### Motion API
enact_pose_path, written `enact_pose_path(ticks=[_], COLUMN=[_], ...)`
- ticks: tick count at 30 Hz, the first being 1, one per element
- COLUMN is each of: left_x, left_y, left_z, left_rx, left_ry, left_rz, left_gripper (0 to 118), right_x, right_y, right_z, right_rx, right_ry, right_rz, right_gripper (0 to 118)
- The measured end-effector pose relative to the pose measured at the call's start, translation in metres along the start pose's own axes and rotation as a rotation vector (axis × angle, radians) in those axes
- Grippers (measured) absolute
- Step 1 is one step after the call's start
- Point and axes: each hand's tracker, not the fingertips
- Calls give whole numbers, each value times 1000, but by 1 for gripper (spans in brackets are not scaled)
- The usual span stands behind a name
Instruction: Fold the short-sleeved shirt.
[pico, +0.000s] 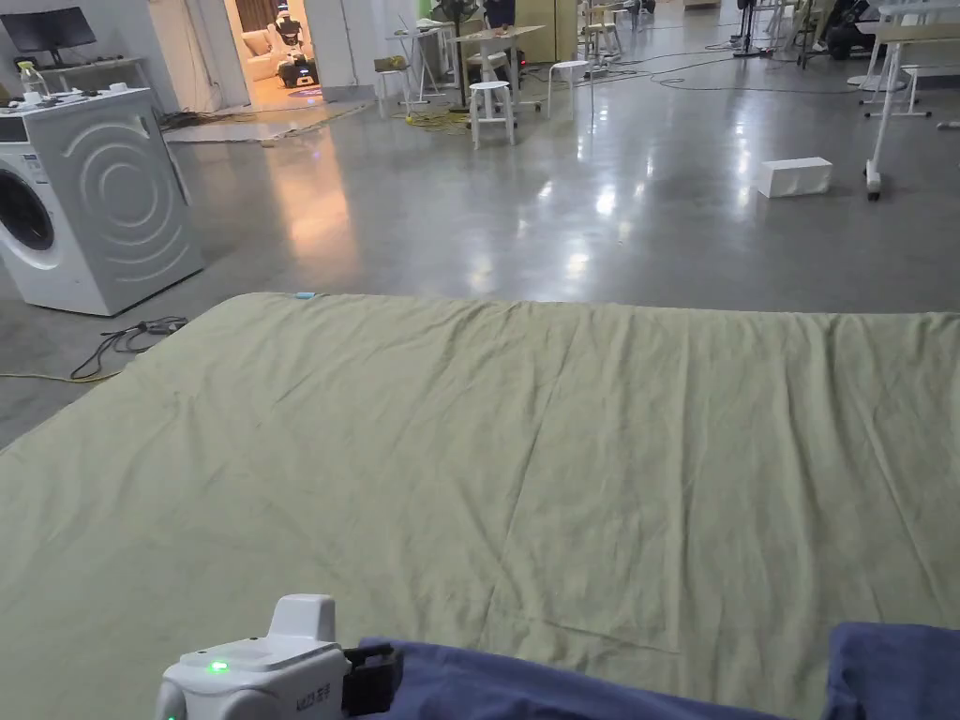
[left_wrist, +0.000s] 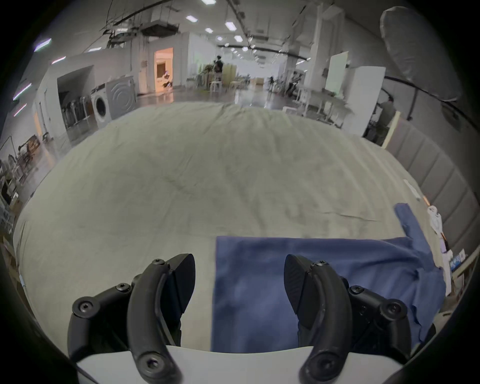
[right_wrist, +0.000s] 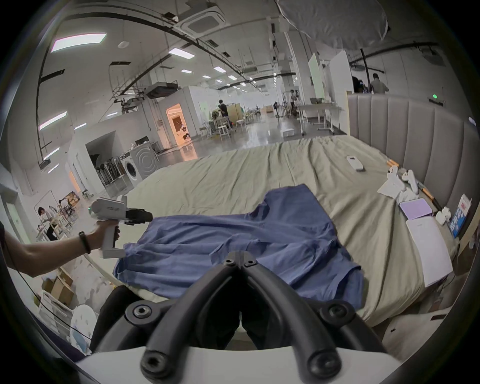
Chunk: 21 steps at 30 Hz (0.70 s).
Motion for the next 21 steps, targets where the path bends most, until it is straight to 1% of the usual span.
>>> enact_pose_path(ticks=[3,5,6,8,9,10,11,12,13,15,17,19,20,21], left_x=[-1,0,5,11,16,18,22,23,27,37,43,49,58,61], left_y=[3,1,0,1,2,4,6,8,10,13,13,14,16,18], left_z=[-23,-32,-35,-40,-40,-41,-41,-44,-45,-51,-57,-70,-64,-65], left_rx=[-33,-52,-56,-38,-47,-54,-67,-79,-91,-140,-184,-234,-246,-249], left_ry=[42,20,26,81,85,89,87,79,79,88,91,112,114,122], left_rz=[5,-5,-27,-133,-146,-145,-150,-144,-149,-168,-206,-279,-302,-312], left_gripper=[71,61,59,58,52,42,30,14,9,8,7,7,7,7], right_x=[-1,-2,-2,-3,-2,-1,0,2,3,7,16,35,48,64], right_y=[-7,-11,-12,-14,-15,-15,-15,-16,-16,-11,1,23,38,54], right_z=[-5,-8,-9,-10,-11,-11,-13,-15,-17,-23,-35,-59,-77,-100], right_rx=[-19,-41,-53,-77,-79,-82,-86,-89,-87,-91,-97,-133,-126,-134], right_ry=[13,20,16,6,1,-2,-3,-1,0,1,-19,-25,-6,14], right_rz=[-29,-26,-18,8,11,9,-6,-28,-43,-47,-11,18,43,62], right_gripper=[0,0,0,0,0,0,0,0,0,0,0,0,4,21])
